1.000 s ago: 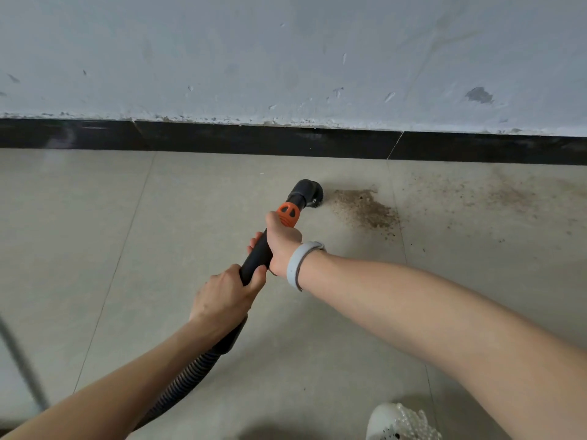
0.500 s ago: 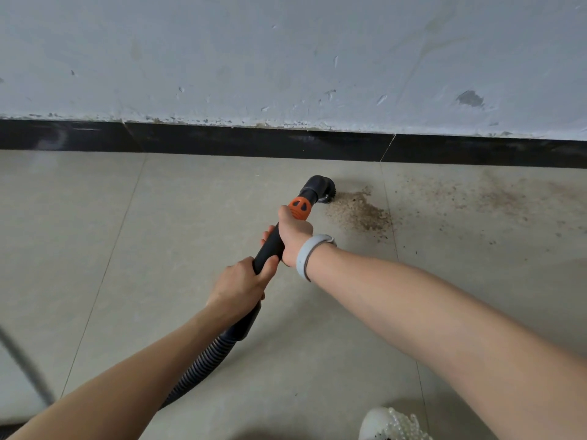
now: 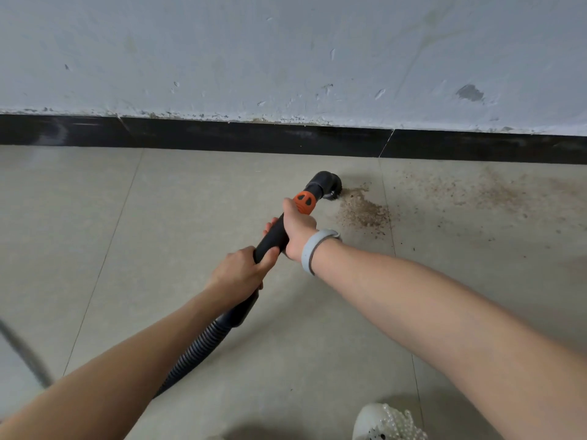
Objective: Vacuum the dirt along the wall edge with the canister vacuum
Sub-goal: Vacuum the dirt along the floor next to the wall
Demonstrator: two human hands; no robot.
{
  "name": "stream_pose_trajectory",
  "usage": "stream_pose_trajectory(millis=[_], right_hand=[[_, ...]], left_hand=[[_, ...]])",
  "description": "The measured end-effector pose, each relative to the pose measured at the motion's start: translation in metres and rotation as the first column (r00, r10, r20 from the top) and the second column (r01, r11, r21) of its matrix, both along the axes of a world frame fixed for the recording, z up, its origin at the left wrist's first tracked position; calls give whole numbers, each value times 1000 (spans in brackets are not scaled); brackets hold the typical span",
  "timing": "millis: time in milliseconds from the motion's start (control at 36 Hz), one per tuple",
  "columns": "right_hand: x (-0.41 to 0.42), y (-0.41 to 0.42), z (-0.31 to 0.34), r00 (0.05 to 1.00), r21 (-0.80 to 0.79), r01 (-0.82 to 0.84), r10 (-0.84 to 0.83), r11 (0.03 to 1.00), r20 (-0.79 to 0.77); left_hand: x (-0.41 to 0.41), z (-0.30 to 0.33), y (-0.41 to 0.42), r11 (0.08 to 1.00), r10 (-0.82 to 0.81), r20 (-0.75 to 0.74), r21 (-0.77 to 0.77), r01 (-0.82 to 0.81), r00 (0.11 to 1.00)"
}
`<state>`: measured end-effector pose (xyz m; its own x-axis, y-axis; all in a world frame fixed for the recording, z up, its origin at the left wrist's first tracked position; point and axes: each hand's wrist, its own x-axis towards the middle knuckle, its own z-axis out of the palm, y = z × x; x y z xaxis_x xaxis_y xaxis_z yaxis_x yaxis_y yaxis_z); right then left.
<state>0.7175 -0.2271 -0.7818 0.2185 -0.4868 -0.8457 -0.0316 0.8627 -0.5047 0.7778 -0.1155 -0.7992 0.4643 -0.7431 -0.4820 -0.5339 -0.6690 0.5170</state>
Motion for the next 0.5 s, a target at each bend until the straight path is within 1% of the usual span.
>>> stream_pose_trajectory(millis=[83,250,389,500], right_hand=[[-5,-4,-1,1000,16,2,-2,1000,9],[-14,21,-12,997,104,7,-16,995,81],[-14,46,-17,997,126,4,-14,992,72],[-24,63,-18,998,137,-14,6,990,59]], left_hand=[[-6,-2,-2,1000,4,20,12,-5,1000],[-11,-5,29,999,-14,92,45,10,996],[-8,-5,56,998,-17,78,57,13,997],[-8,-4,73,993,-66,88,99,57,994]])
